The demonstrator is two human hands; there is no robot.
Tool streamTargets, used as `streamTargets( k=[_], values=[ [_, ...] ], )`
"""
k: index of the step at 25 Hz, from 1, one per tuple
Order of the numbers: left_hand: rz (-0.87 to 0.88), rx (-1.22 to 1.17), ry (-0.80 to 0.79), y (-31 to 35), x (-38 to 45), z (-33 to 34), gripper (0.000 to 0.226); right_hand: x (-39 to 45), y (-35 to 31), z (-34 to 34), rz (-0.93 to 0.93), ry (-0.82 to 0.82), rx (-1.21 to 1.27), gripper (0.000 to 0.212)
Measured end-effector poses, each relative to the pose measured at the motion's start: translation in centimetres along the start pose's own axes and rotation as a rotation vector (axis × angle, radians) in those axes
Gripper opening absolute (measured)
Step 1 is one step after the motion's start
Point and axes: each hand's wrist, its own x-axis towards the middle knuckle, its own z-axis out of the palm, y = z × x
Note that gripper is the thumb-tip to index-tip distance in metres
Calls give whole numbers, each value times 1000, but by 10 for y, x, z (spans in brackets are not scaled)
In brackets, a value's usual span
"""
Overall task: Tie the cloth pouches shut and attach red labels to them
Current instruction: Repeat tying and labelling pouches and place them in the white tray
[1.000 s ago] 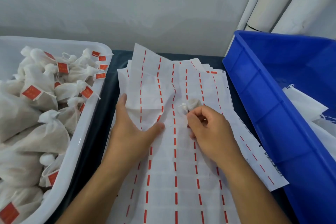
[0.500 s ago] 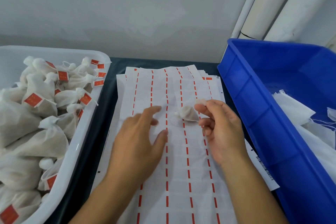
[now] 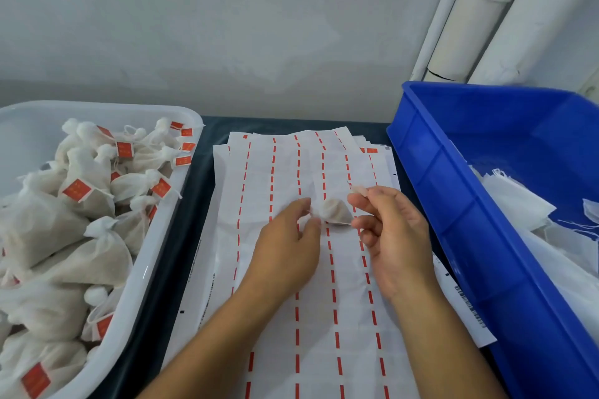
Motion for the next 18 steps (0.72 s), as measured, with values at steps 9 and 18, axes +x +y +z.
streamTargets(
  k=[9, 18],
  values=[
    [326, -119, 320, -9, -16, -4, 23, -1, 9, 2, -172, -21, -223, 10],
    [239, -455, 118, -22, -16, -28, 49, -7, 8, 4, -216, -199, -245, 9]
  ],
)
